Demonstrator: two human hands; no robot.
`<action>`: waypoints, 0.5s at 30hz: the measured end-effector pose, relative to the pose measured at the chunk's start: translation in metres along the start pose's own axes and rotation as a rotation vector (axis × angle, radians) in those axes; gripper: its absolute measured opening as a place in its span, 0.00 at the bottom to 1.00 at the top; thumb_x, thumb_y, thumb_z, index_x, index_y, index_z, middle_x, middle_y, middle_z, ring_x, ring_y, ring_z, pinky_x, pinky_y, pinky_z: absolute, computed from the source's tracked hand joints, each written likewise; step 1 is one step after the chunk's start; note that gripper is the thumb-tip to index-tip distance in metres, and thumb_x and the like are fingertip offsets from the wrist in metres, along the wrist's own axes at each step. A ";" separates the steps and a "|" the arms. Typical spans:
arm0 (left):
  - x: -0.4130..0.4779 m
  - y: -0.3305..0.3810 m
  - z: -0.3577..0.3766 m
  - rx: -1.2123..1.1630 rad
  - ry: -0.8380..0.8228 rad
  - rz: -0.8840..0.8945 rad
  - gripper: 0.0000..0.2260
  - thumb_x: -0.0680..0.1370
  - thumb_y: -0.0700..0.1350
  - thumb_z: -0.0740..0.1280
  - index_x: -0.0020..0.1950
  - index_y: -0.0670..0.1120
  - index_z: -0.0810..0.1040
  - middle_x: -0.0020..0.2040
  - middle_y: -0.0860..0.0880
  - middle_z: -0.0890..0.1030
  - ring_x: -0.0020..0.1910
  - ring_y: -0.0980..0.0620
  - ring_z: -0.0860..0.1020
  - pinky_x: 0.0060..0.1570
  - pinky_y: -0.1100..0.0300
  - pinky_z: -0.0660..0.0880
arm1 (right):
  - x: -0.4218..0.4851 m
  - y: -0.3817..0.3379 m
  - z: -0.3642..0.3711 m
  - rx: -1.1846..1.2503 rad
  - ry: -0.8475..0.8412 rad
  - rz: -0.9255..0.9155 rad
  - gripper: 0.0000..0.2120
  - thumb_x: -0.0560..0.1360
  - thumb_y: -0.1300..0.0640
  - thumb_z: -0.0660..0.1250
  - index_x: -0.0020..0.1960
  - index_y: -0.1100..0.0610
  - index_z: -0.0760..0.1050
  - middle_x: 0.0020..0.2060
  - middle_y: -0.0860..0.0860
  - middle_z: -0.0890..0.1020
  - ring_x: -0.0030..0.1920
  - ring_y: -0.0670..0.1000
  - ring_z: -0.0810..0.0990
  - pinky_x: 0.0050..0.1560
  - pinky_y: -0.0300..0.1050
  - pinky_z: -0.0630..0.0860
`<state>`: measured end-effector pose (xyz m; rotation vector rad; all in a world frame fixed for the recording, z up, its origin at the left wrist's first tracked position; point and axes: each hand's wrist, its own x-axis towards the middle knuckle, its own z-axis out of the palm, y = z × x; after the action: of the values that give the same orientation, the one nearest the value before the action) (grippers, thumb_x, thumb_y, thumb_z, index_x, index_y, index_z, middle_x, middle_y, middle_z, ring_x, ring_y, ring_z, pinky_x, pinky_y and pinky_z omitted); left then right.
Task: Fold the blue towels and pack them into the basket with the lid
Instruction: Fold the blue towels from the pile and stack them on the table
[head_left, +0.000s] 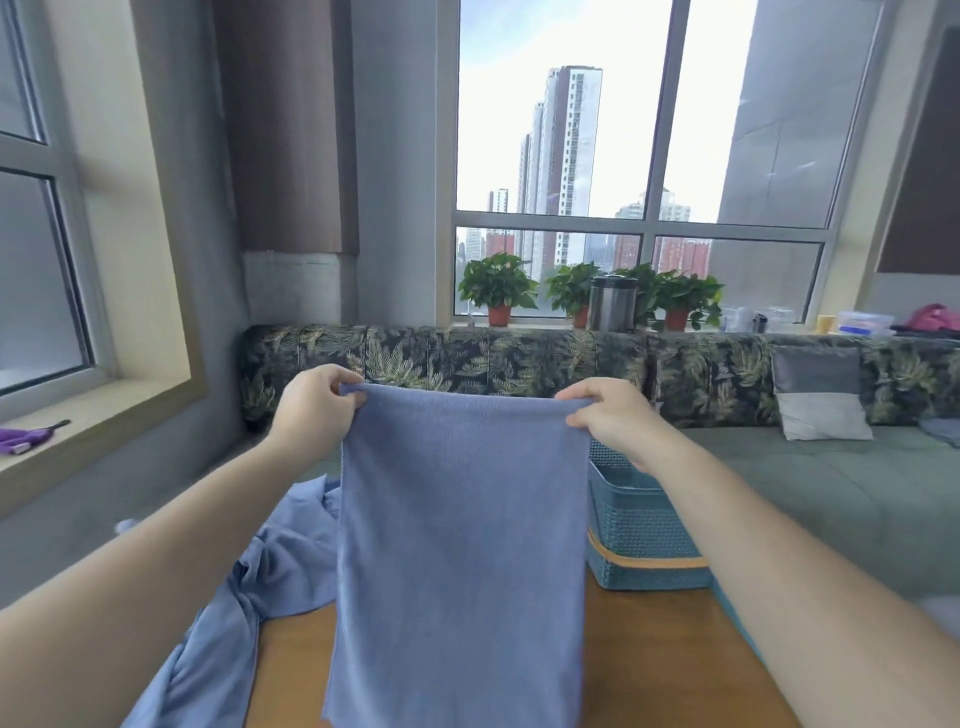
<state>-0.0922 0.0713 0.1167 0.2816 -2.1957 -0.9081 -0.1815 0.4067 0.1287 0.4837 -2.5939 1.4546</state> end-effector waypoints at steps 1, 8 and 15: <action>0.005 0.002 0.004 0.026 -0.003 0.001 0.04 0.76 0.39 0.69 0.48 0.44 0.84 0.39 0.50 0.81 0.39 0.49 0.78 0.37 0.59 0.70 | 0.006 -0.002 0.003 -0.018 0.022 -0.011 0.13 0.73 0.67 0.68 0.48 0.49 0.83 0.48 0.46 0.81 0.53 0.51 0.78 0.52 0.47 0.74; 0.039 0.016 0.000 -0.013 0.097 0.071 0.02 0.78 0.42 0.70 0.46 0.46 0.82 0.44 0.45 0.81 0.36 0.53 0.77 0.36 0.58 0.73 | 0.030 -0.022 -0.002 0.033 0.276 -0.209 0.15 0.75 0.67 0.64 0.43 0.49 0.84 0.48 0.54 0.82 0.45 0.56 0.81 0.39 0.39 0.75; -0.026 -0.013 0.004 -0.198 -0.027 -0.001 0.05 0.79 0.44 0.70 0.47 0.54 0.78 0.45 0.53 0.82 0.42 0.55 0.77 0.45 0.58 0.74 | -0.022 0.021 0.002 0.026 0.156 -0.179 0.08 0.78 0.61 0.69 0.53 0.48 0.80 0.46 0.44 0.81 0.43 0.44 0.76 0.42 0.39 0.71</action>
<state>-0.0778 0.0754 0.0911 0.1764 -2.1103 -1.1265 -0.1672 0.4197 0.1049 0.5644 -2.3491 1.4084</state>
